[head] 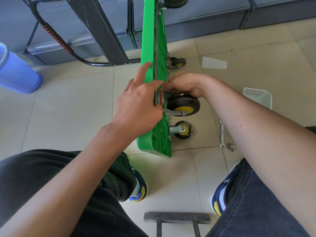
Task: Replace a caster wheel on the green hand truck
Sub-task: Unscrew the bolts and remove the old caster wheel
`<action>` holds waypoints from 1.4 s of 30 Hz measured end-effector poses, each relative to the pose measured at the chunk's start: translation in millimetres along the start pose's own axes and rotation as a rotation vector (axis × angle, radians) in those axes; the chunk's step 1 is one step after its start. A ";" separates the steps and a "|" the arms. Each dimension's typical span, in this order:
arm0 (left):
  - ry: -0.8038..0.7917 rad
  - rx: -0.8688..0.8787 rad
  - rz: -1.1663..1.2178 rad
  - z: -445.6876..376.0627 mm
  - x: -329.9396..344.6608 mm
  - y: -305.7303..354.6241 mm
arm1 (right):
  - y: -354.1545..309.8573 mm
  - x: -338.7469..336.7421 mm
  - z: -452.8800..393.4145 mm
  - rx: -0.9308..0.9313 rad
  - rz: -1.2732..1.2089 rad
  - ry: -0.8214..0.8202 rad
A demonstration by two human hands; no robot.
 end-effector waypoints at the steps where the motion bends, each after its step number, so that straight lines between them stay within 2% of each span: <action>1: 0.001 0.001 -0.003 0.1 0.0 -0.1 | 0.3 0.0 -1.1 -0.003 -0.007 0.004; 13: 0.007 0.003 0.003 -0.8 1.1 -0.7 | 0.3 -2.6 -5.7 -0.050 -0.085 0.017; 19: 0.007 0.003 0.007 -1.0 0.3 -0.3 | -1.9 -1.7 -3.6 -0.071 -0.043 0.032; 30: 0.000 0.006 0.004 0.0 0.9 -1.0 | 2.8 -0.2 -0.5 0.007 0.105 -0.031; 42: -0.005 0.002 0.003 0.0 -0.2 0.2 | 3.9 -1.7 -5.0 -0.061 0.015 0.003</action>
Point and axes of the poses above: each hand's wrist, its own z-axis away from the middle knuckle, its own x-axis out of the palm, y = z × x, the point moved 4 cm from there along -z, towards the middle knuckle, and after that the axes turned 1 degree about x, right-handed, at the moved point
